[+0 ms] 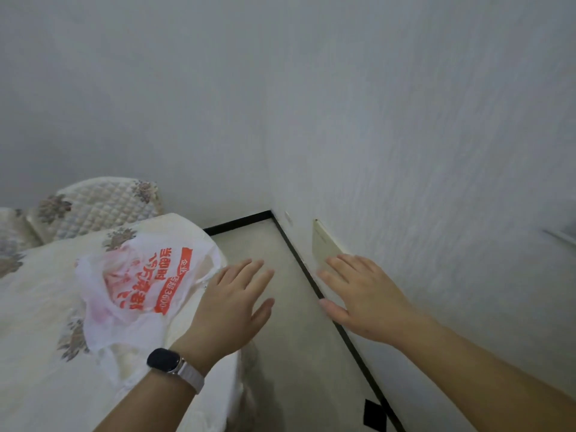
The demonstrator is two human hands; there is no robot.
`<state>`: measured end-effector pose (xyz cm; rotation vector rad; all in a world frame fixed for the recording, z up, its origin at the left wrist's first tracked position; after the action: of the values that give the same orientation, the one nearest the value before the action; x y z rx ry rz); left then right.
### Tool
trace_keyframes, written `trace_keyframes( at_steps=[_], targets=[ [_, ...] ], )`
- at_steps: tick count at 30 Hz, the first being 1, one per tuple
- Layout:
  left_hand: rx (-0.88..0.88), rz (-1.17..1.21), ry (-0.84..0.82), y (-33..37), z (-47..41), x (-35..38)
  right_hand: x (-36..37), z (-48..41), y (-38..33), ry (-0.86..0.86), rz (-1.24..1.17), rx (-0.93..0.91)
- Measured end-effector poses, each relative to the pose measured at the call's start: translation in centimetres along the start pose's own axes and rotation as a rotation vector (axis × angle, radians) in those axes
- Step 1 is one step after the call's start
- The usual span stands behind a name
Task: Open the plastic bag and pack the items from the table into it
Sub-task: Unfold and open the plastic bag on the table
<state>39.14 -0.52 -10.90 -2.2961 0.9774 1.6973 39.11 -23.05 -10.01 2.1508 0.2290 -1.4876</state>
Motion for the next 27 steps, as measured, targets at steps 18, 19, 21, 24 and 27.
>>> trace_keyframes(
  at_steps=[18, 19, 21, 24, 27],
  targets=[
    [-0.634, -0.171, 0.001, -13.3, -2.5, 3.3, 12.4, -21.1, -0.5, 0.05, -0.218, -0.407],
    [-0.665, -0.166, 0.003, -14.6, -1.8, 3.6, 13.0, -22.3, -1.4, 0.055, -0.23, -0.431],
    [-0.718, -0.141, 0.011, -17.1, -0.8, 4.0, 13.9, -24.6, -3.4, 0.05, -0.253, -0.49],
    [-0.78, -0.116, 0.054, -20.6, 0.6, 4.6, 15.0, -27.8, -6.5, 0.049, -0.254, -0.588],
    [-0.841, -0.107, 0.084, -23.5, 1.9, 5.3, 15.8, -31.1, -9.1, 0.043, -0.224, -0.646]
  ],
)
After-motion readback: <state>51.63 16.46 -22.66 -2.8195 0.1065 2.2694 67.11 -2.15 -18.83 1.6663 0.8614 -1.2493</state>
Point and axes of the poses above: each hand's wrist, its own z-axis away from the middle knuckle, its own x-axis out of the palm, y = z × x, the point moved 5 cm from there along -z, towards the middle knuckle, and after that the axes turned 15 degrees about z, right-handed, at the moved point
